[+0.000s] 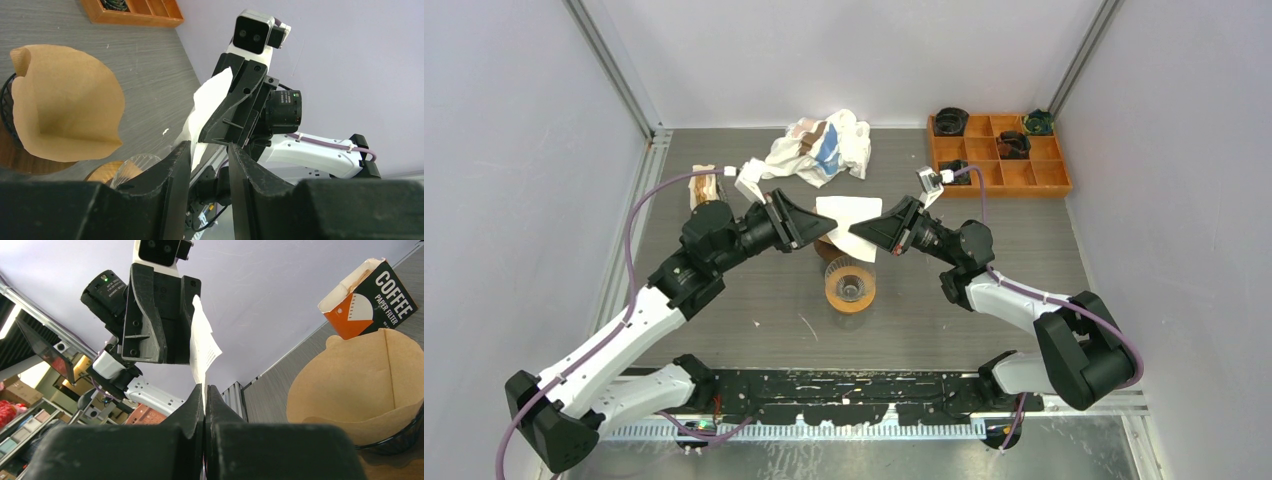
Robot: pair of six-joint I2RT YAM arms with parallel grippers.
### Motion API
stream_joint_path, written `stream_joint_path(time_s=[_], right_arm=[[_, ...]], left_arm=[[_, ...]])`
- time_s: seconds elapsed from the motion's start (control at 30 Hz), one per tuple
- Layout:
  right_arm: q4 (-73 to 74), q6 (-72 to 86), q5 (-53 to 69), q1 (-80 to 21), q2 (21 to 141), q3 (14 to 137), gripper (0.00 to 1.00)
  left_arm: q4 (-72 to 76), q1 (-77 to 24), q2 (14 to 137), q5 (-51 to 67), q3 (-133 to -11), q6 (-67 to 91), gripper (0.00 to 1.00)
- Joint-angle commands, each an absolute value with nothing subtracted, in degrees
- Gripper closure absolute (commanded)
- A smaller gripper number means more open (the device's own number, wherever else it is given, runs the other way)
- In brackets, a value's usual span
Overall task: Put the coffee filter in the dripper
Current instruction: Place the coffee filter in the coffee dripper.
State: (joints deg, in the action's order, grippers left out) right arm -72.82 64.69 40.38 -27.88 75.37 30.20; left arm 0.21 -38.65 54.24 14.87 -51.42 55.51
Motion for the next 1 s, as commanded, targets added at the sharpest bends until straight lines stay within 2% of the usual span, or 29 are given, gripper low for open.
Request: stream_joint_path(time_s=[0.0,0.2,0.37,0.5,0.63,0.73,0.87,0.97], right_arm=[[-76.6,65.2,41.1,-27.6,74.1,31.5,0.99],[-76.6,65.7,41.6,-27.7,74.1,31.9,0.99],[-76.5,66.2,41.7,-27.7,73.8,31.8,0.98],[-75.5,66.0,41.7,-27.7,72.6,31.8,0.94],[-72.0,64.2,41.3,-27.7,70.0,31.7,0.84],[-66.6,61.6,40.5,-27.7,66.8,31.8,0.76],[-54.7,55.1,38.7,-27.7,61.3,32.6,0.59],[-44.2,48.6,36.1,-27.8,56.7,33.5,0.51]], left_arm=[[4.4,-39.6,54.6,16.0,-52.8,55.9,0.66],[5.1,-40.2,55.4,15.8,-53.1,56.0,0.74],[5.7,-40.7,55.7,15.7,-53.1,56.0,0.87],[5.8,-40.9,54.9,15.4,-52.8,56.2,0.93],[5.6,-41.3,53.4,14.6,-52.4,56.4,1.0],[3.3,-41.5,52.6,13.5,-52.8,56.7,1.0],[1.0,-41.8,51.8,12.3,-53.1,57.4,1.0],[-0.4,-42.0,50.9,10.7,-53.0,58.0,1.0]])
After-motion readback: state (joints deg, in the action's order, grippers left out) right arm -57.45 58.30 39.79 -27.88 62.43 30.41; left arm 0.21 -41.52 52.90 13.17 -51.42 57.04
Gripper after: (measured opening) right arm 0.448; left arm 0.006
